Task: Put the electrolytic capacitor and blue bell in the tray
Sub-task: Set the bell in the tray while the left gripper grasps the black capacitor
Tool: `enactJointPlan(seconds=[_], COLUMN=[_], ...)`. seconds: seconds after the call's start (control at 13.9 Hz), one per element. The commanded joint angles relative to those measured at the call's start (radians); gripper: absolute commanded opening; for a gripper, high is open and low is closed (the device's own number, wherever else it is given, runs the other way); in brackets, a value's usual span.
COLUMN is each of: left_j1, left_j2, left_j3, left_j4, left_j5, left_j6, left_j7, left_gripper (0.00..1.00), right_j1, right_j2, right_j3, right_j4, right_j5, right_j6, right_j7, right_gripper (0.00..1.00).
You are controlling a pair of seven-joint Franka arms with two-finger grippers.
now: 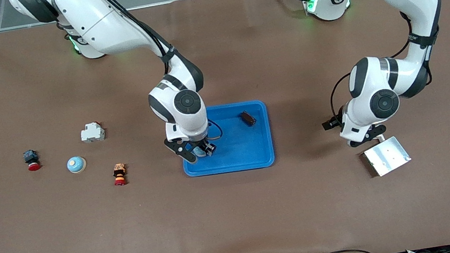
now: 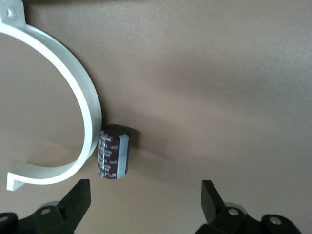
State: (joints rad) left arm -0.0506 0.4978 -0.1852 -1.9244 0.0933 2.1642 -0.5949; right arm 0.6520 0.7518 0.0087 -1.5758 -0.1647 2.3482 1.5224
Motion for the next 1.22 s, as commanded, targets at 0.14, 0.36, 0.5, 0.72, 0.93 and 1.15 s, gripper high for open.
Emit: enactJointPlan(seconds=[0.14, 0.36, 0.5, 0.72, 0.93, 1.15], left_j1=[0.017, 0.014, 0.011, 0.008, 0.002, -0.003], left_j2=[0.031, 0.059, 0.083, 0.108, 0.134, 0.150], left_j3=[-0.002, 0.000, -0.002, -0.002, -0.002, -0.008], left_j4=[0.015, 0.019, 0.042, 0.059, 0.091, 0.124], left_j5=[0.083, 0.085, 0.086, 0.086, 0.083, 0.077], left_j6=[0.003, 0.003, 0.003, 0.003, 0.013, 0.013], left_j7=[-0.016, -0.016, -0.019, -0.019, -0.048, -0.111], left_gripper=[1.00, 1.00, 1.00, 1.00, 1.00, 1.00], right_j1=[0.014, 0.017, 0.018, 0.015, 0.015, 0.015], right_j2=[0.056, 0.076, 0.080, 0.081, 0.081, 0.078], right_j3=[-0.010, -0.012, -0.013, -0.013, -0.013, -0.013], right_j4=[0.085, 0.105, 0.105, 0.105, 0.106, 0.115], right_j5=[-0.033, -0.033, -0.033, -0.033, -0.042, -0.058], right_j6=[-0.010, -0.010, -0.009, -0.007, -0.007, -0.016], right_j7=[0.050, 0.051, 0.067, 0.067, 0.064, 0.055], right_gripper=[0.00, 0.00, 0.00, 0.04, 1.00, 1.00])
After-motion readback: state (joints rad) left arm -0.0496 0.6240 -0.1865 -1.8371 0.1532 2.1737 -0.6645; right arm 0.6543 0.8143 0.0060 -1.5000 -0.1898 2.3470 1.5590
